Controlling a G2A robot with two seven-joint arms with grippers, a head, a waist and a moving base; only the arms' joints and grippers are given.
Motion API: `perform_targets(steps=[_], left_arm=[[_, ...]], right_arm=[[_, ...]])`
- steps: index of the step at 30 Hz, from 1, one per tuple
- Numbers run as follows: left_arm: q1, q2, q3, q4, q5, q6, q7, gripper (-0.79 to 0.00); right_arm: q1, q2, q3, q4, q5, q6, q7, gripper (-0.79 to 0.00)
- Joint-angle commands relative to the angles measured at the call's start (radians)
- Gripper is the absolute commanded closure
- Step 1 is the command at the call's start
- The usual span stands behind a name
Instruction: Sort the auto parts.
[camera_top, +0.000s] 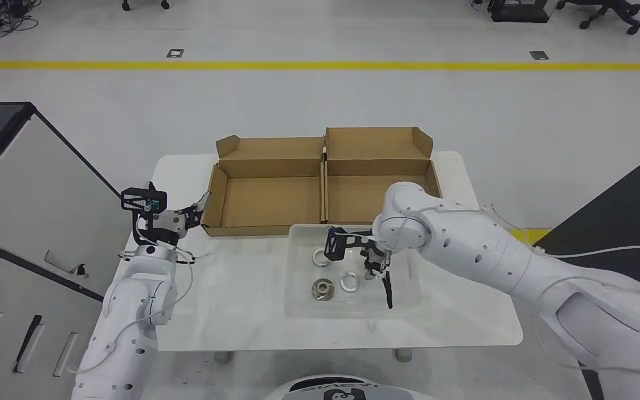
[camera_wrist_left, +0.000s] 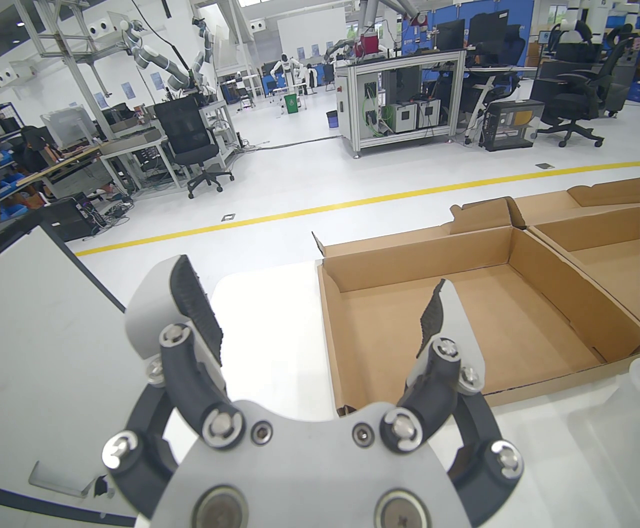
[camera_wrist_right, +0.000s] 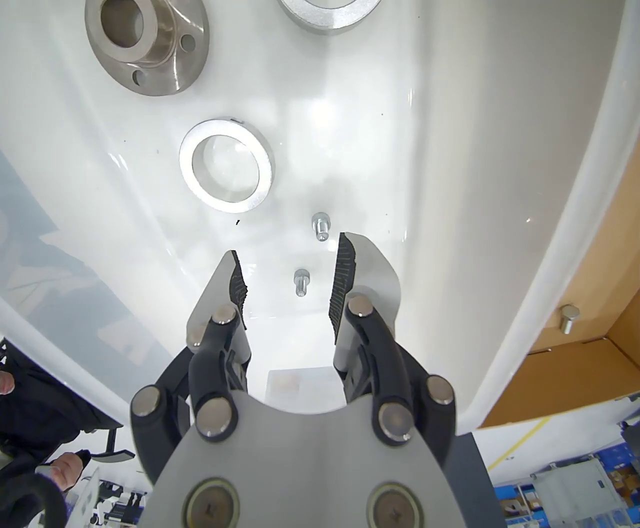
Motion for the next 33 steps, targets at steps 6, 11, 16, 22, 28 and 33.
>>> perform_targets(steps=[6, 11, 16, 22, 28, 33], left_arm=[[0.0, 0.0, 0.0, 0.0, 0.0, 0.0, 0.0, -0.785], [0.0, 0.0, 0.0, 0.0, 0.0, 0.0, 0.0, -0.785], [0.0, 0.0, 0.0, 0.0, 0.0, 0.0, 0.0, -0.785], [0.0, 0.0, 0.0, 0.0, 0.0, 0.0, 0.0, -0.785], [0.0, 0.0, 0.0, 0.0, 0.0, 0.0, 0.0, -0.785], [0.0, 0.0, 0.0, 0.0, 0.0, 0.0, 0.0, -0.785]], right_arm=[[0.007, -0.03, -0.014, 0.053, -0.013, 0.012, -0.006, -0.357], [0.008, -0.046, -0.017, 0.08, -0.02, 0.011, -0.012, -0.339], [0.007, -0.059, -0.02, 0.104, -0.023, 0.007, -0.015, -0.302], [0.004, -0.07, -0.017, 0.127, -0.034, 0.008, -0.024, -0.289], [0.0, -0.079, -0.014, 0.145, -0.041, 0.008, -0.028, -0.277], [-0.004, -0.088, -0.013, 0.163, -0.038, 0.002, -0.023, -0.24]])
